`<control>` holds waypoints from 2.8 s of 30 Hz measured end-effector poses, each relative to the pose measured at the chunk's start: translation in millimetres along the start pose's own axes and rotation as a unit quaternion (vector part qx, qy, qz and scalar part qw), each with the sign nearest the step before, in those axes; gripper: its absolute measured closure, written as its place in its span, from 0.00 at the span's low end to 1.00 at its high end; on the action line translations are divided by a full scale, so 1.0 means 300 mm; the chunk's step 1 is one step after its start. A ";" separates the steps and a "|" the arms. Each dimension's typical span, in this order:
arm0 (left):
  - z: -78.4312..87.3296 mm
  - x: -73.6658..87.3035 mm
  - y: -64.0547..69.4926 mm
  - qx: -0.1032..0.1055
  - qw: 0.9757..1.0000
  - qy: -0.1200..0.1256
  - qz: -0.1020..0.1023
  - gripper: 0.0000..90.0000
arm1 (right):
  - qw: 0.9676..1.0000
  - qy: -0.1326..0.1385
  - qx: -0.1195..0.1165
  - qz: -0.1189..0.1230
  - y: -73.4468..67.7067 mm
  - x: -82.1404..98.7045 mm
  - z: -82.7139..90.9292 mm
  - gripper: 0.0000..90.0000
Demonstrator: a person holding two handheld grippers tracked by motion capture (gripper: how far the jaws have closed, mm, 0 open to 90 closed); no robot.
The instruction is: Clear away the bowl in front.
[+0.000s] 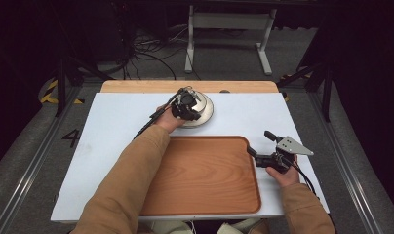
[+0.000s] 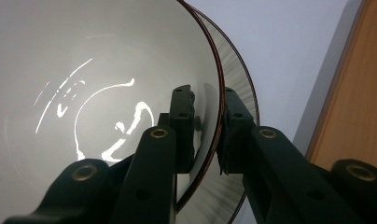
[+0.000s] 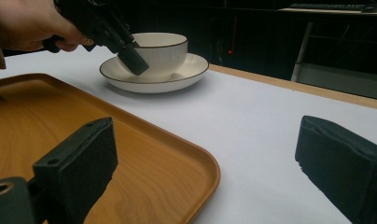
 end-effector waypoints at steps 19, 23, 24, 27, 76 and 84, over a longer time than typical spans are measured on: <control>0.044 -0.018 0.003 -0.049 0.999 -0.007 -0.019 0.92 | 1.000 0.002 -0.001 -0.001 0.001 -0.001 0.000 0.06; 0.065 -0.020 0.006 -0.046 0.999 -0.003 -0.013 0.92 | 1.000 0.002 -0.001 -0.002 0.001 -0.001 0.000 0.06; 0.065 -0.020 0.006 -0.046 0.999 -0.003 -0.013 0.92 | 1.000 0.002 -0.001 -0.002 0.001 -0.001 0.000 0.06; 0.085 -0.025 0.009 -0.049 0.999 -0.006 -0.021 0.92 | 1.000 0.002 -0.001 -0.002 0.001 -0.001 0.000 0.06; 0.406 -0.033 0.317 0.006 0.995 -0.007 -0.098 0.92 | 1.000 0.000 0.000 0.000 0.002 0.000 0.000 0.06; 0.441 -0.015 0.397 0.023 0.992 -0.010 -0.124 0.92 | 1.000 -0.001 0.000 0.000 0.002 0.000 0.000 0.06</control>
Point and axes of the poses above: each handheld gripper's, and its own axes: z roughly backward along the jaws, x roughly out of its underside, y roughly to its right, the point moved 8 cm from there along -z, roughly forward along the jaws, and after that the axes turned 6 degrees about -y, right-handed, at the moved point
